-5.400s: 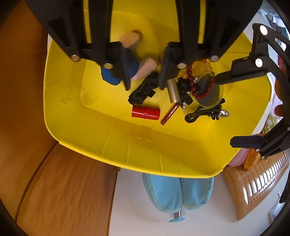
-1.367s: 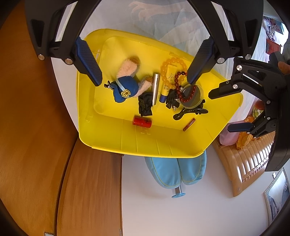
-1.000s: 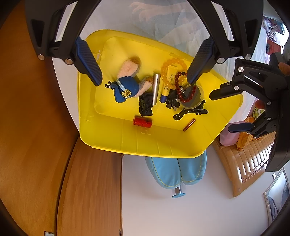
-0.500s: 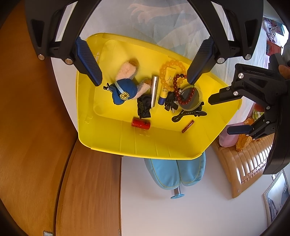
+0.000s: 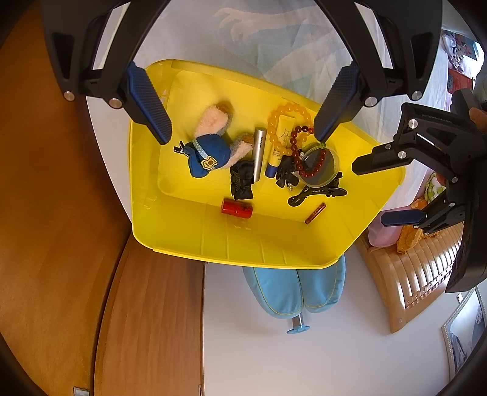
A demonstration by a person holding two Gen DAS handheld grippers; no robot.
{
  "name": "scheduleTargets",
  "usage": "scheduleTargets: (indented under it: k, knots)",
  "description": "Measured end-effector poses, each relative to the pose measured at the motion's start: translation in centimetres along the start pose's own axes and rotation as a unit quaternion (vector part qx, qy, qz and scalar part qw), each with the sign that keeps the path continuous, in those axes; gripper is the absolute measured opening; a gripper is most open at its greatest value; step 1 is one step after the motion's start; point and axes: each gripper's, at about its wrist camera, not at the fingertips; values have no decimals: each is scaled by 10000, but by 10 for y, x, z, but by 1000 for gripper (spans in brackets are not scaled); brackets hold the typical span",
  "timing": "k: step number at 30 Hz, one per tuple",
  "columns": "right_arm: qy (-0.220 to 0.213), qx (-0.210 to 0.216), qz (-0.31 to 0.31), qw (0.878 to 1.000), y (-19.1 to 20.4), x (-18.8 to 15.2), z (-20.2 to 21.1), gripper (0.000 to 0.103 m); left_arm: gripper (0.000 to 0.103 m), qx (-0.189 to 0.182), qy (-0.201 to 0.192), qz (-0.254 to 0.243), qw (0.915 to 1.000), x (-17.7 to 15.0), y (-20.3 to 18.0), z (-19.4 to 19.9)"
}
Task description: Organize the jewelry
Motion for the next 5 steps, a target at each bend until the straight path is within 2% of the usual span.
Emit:
scheduleTargets:
  k: [5]
  knots:
    - [-1,28,13,10000,2,-2,1,95,95,57,51,127,9999,-6,2,1]
Point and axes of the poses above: each gripper's, at about its wrist camera, not at the fingertips, and z roughly against the way its jaws point, y to its left, x to its top, and after that the axes turned 1 degree about -y, right-handed
